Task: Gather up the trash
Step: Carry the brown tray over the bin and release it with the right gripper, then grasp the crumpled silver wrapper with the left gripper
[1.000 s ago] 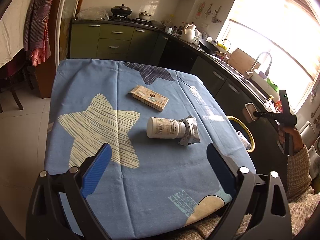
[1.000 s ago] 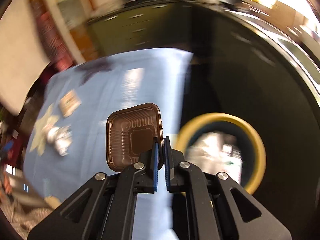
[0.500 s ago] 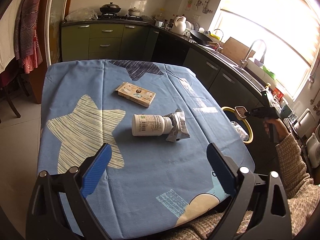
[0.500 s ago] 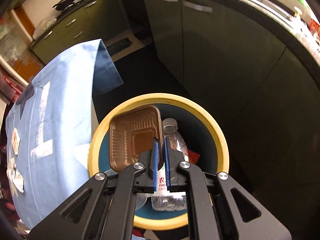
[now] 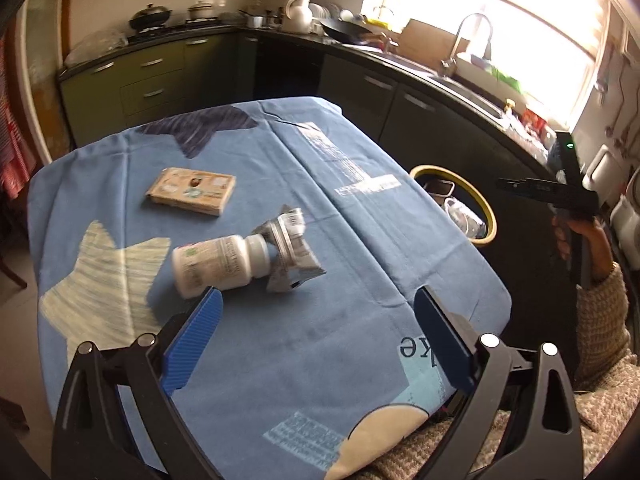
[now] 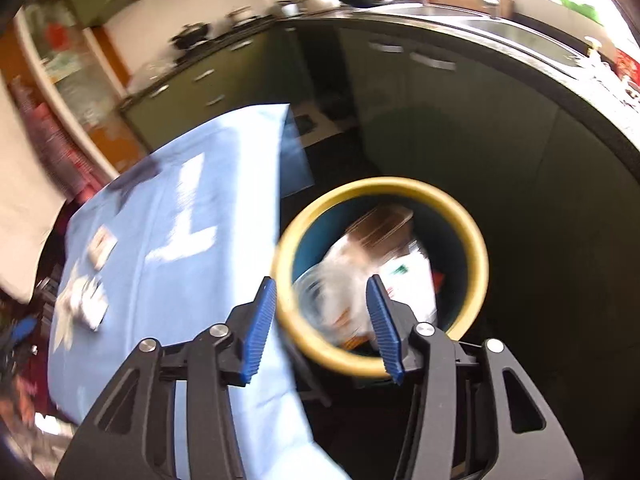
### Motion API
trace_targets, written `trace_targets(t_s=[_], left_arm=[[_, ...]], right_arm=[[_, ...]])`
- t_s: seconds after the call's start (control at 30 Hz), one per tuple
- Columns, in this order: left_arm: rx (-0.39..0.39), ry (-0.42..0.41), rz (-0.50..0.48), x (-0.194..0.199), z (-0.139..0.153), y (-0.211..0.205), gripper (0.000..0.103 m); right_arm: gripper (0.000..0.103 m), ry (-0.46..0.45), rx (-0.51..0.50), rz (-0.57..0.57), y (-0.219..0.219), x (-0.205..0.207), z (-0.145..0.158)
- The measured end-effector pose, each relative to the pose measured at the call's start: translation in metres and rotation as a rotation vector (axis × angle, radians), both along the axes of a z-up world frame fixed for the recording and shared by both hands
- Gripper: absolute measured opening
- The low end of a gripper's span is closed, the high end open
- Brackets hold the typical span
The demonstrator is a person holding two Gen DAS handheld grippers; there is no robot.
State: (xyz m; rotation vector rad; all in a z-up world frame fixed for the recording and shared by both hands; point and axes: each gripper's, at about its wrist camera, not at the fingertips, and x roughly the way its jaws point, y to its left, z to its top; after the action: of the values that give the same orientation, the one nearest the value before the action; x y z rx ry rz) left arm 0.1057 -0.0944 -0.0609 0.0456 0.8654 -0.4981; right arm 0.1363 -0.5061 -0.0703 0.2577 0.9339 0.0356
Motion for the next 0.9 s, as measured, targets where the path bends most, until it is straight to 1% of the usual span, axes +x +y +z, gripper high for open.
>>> trace_targets(t_s=[0.1,0.2,0.23,0.33,0.4,0.43,0.47,0.67,0.73,0.9], left_arm=[[0.04,-0.009,-0.02,0.018,0.0,-0.024,0.092],[0.059,0.018,-0.022,0.037,-0.002,-0.04,0.092],[0.064,0.041,-0.01,0.045,-0.006,-0.045,0.092],[0.046,0.114,0.012,0.064,-0.017,-0.051,0.092],[0.018,0.18,0.025,0.076,-0.023,-0.051,0.086],[0.01,0.206,0.029,0.079,-0.026,-0.052,0.08],[-0.001,0.239,0.03,0.085,-0.029,-0.052,0.079],[-0.027,0.356,0.045,0.102,-0.038,-0.049,0.078],[-0.016,0.367,0.059,0.105,-0.039,-0.048,0.077],[-0.002,0.359,0.096,0.105,-0.032,-0.04,0.076]], right_arm=[[0.047,-0.012,-0.038,0.038,0.018,-0.016,0.0],[0.049,-0.031,-0.014,0.052,0.025,-0.031,0.003],[0.051,-0.036,-0.003,0.053,0.027,-0.035,0.004],[0.051,-0.04,0.001,0.065,0.035,-0.039,0.004],[0.051,-0.039,0.007,0.075,0.034,-0.039,0.003],[0.051,-0.039,0.012,0.078,0.035,-0.04,0.003],[0.052,-0.039,0.015,0.08,0.033,-0.039,0.002],[0.053,-0.049,0.048,0.101,0.033,-0.037,-0.002],[0.053,-0.046,0.054,0.106,0.033,-0.036,-0.005],[0.054,-0.042,0.072,0.11,0.031,-0.037,-0.011]])
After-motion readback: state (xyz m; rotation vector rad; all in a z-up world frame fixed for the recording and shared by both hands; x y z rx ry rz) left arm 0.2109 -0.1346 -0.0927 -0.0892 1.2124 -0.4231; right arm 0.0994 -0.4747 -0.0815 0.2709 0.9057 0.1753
